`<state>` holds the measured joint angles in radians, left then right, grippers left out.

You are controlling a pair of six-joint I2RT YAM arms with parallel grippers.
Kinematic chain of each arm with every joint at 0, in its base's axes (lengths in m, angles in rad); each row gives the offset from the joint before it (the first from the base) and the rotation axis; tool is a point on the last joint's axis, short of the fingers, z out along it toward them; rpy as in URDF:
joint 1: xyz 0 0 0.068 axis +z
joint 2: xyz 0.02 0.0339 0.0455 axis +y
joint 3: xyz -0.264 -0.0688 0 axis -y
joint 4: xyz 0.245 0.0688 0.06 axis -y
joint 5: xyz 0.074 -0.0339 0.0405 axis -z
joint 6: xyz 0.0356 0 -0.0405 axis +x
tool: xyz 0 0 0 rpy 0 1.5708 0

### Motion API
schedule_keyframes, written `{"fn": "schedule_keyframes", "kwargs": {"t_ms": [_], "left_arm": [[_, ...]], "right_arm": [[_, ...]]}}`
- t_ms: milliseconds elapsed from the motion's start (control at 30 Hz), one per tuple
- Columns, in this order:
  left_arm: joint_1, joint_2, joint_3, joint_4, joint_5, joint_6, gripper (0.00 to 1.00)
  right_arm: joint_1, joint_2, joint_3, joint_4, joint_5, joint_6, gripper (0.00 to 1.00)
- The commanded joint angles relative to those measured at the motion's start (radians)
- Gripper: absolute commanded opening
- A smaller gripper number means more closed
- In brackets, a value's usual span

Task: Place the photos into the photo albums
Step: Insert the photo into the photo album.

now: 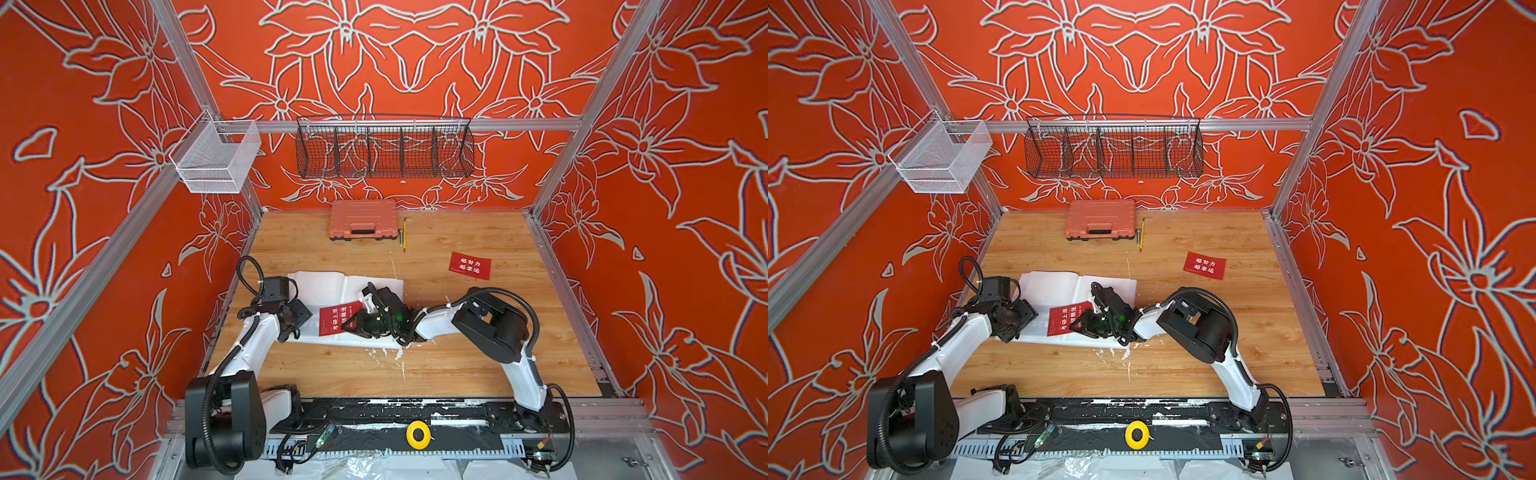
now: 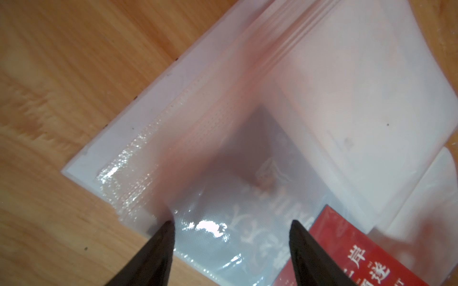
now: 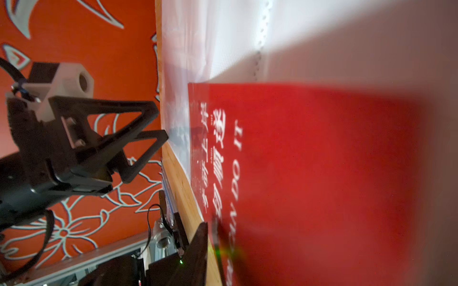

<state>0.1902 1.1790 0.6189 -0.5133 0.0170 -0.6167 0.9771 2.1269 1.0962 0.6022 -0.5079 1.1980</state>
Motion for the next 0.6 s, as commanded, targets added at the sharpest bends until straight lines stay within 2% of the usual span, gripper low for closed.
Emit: {"fn": "schedule_keyframes", "kwargs": {"t_ms": [0,300,567], "left_arm": [[0.006,-0.015,-0.008,-0.002,0.005,0.007,0.71],[0.006,-0.022,-0.01,0.0,0.012,0.007,0.72],[0.006,-0.022,-0.009,-0.001,0.02,0.013,0.71]], "right_arm": [[0.008,-0.025,-0.034,-0.039,0.038,-0.007,0.32],[0.006,-0.162,-0.001,-0.434,0.164,-0.157,0.42],[0.003,-0.128,0.143,-0.661,0.218,-0.269,0.46]]}}
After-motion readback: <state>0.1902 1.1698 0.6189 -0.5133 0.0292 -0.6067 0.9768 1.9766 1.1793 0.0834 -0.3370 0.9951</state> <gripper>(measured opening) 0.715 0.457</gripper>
